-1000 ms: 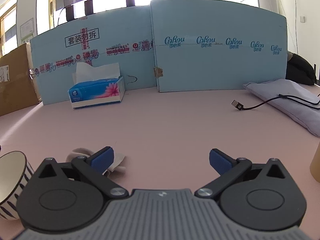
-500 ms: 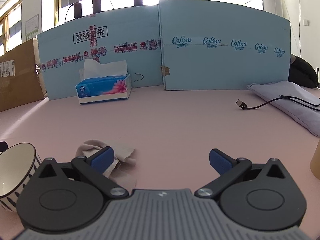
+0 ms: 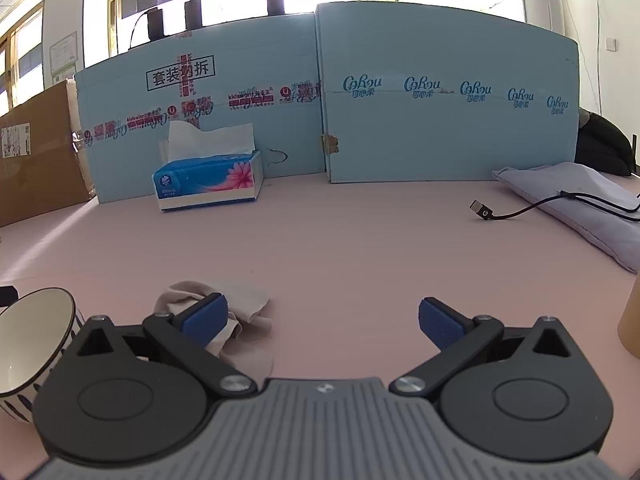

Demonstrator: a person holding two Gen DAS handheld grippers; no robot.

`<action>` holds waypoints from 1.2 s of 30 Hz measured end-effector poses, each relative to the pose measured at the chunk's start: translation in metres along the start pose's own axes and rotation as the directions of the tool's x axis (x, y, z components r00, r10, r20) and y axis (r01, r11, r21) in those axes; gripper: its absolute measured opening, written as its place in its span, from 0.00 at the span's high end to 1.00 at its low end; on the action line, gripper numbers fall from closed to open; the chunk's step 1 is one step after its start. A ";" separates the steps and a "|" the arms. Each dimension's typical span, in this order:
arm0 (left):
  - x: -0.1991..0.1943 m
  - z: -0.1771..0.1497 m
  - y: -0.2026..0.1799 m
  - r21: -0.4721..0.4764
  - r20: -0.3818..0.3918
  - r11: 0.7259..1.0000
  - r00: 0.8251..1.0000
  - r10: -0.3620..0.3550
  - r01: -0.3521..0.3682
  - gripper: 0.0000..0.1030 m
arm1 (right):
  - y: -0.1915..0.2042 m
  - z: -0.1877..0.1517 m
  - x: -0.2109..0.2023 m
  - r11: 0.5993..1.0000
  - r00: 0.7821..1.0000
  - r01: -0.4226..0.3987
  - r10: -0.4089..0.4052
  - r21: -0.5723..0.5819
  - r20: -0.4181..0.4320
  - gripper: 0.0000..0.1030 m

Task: Clean bowl

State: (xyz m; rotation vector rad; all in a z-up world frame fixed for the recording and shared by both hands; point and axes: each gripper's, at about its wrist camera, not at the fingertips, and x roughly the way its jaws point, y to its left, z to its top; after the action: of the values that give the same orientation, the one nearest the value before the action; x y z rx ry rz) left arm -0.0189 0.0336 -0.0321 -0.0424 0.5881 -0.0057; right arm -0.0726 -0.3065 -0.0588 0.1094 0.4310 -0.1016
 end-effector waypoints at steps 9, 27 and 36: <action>-0.002 0.001 0.000 -0.004 0.001 1.000 1.000 -0.003 0.003 0.00 | -0.001 0.000 0.000 1.000 1.000 -0.002 0.002 -0.002 -0.005 0.00; 0.000 0.003 -0.003 -0.006 -0.024 0.999 0.999 -0.044 0.044 0.00 | -0.001 -0.001 0.000 1.000 1.000 0.008 -0.008 -0.007 -0.021 0.00; 0.002 0.003 -0.004 -0.005 -0.038 0.999 0.998 -0.045 0.045 0.00 | -0.001 -0.001 0.001 1.000 1.000 0.008 -0.008 -0.007 -0.022 0.00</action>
State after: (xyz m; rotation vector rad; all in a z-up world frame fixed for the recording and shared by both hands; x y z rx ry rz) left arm -0.0156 0.0300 -0.0304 -0.0594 0.6253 -0.0494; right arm -0.0723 -0.3071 -0.0605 0.1017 0.4538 -0.1070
